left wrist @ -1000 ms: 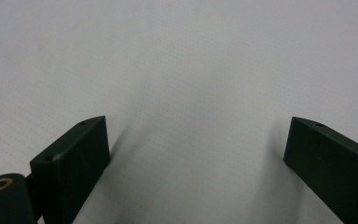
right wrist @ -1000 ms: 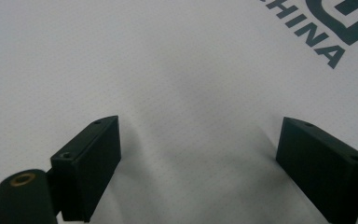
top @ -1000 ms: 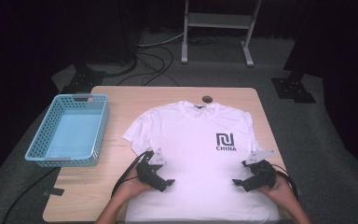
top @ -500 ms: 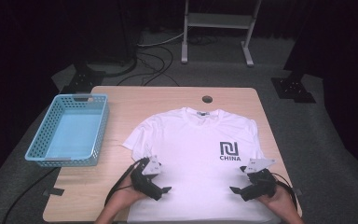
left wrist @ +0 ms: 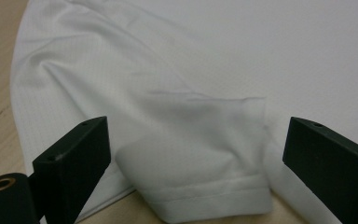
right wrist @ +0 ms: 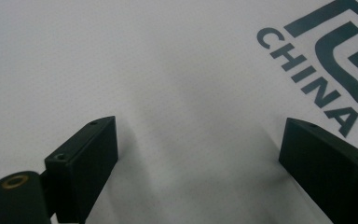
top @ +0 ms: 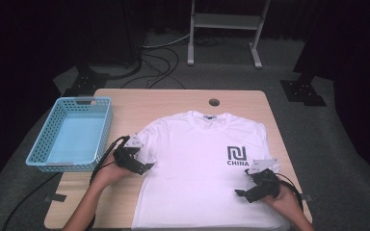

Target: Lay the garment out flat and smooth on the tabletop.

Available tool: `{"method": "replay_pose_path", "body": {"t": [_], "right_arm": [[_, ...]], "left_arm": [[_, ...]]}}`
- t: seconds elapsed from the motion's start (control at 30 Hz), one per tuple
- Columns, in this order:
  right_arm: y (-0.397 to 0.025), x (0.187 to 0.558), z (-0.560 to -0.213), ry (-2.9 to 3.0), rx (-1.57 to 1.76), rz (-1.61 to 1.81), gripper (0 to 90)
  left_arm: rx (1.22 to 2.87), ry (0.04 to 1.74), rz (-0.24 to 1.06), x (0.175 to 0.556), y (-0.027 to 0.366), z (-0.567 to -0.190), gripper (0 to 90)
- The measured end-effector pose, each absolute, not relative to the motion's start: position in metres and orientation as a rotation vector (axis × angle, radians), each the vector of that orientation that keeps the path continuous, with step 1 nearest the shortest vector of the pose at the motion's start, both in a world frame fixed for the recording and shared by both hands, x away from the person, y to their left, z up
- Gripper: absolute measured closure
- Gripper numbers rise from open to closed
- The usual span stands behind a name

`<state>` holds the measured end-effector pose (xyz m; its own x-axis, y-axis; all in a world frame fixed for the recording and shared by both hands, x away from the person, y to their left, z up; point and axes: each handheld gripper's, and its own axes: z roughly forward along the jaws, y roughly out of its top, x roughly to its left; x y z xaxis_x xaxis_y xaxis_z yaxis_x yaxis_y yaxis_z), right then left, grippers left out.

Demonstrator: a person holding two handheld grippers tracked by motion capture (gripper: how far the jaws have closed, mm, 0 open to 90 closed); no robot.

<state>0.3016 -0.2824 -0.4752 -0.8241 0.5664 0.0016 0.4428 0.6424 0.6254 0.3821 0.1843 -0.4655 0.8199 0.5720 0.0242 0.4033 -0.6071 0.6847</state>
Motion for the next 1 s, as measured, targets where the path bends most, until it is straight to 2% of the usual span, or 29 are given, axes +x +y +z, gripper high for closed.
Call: {"method": "replay_pose_path", "body": {"t": [0.3, 0.77, 0.87, 1.0], "right_arm": [[-0.286, 0.301, -0.475, 2.682, 0.815, 0.93, 10.8], [-0.288, 0.299, -0.477, 2.661, 0.817, 0.965, 10.6], [-0.288, 0.299, -0.477, 2.662, 0.818, 0.961, 10.6], [-0.287, 0.299, -0.477, 2.661, 0.815, 0.962, 10.1]], "left_arm": [[2.314, 0.73, 0.253, 0.393, 0.186, -0.474, 5.8], [2.433, 0.79, 0.263, 0.399, 0.203, -0.467, 3.0], [2.402, 0.815, 0.253, 0.399, 0.204, -0.464, 4.3], [2.356, 0.746, 0.247, 0.393, 0.191, -0.455, 4.6]]}}
